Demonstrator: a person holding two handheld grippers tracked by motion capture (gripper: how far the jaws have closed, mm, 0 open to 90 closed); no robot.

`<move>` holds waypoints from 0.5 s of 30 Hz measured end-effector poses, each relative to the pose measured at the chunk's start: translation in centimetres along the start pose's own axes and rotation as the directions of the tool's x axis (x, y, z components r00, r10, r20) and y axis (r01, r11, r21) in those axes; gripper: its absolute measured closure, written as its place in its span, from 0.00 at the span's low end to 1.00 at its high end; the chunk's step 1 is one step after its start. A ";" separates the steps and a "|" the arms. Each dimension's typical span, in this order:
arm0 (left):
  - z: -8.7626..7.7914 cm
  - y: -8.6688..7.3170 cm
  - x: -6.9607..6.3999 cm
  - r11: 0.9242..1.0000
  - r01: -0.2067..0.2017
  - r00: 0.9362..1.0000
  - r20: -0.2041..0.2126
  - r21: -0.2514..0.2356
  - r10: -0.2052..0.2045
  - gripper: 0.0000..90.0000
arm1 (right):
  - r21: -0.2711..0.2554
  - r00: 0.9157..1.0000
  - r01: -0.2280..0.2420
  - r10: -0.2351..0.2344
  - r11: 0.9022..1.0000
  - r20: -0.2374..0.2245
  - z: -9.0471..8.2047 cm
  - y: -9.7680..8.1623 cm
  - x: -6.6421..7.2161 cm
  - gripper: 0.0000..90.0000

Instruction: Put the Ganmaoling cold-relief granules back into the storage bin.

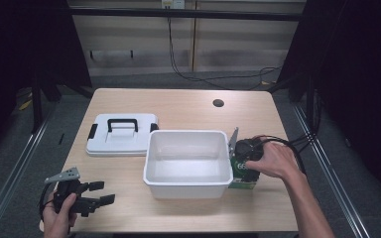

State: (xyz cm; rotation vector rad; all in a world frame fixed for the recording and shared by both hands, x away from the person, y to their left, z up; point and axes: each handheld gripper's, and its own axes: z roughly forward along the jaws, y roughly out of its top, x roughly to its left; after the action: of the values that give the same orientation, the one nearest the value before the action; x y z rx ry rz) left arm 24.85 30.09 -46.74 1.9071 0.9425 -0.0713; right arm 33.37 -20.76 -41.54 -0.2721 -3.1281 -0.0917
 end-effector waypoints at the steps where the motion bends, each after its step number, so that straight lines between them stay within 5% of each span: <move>1: 0.0 0.0 0.0 1.000 -0.001 1.000 -0.003 0.003 0.001 0.18 | 0.001 1.000 0.010 -0.010 1.000 -0.002 0.1 0.0 -0.1 0.14; 15: 0.0 0.0 0.0 1.000 0.005 1.000 -0.002 0.000 -0.005 0.18 | 0.021 1.000 0.009 -0.008 1.000 -0.025 0.3 0.1 -0.2 0.18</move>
State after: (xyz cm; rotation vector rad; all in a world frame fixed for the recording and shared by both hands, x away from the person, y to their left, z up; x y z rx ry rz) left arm 24.84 30.12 -46.76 1.9048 0.9486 -0.0726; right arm 33.63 -20.69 -41.87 -0.2558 -3.1035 -0.0611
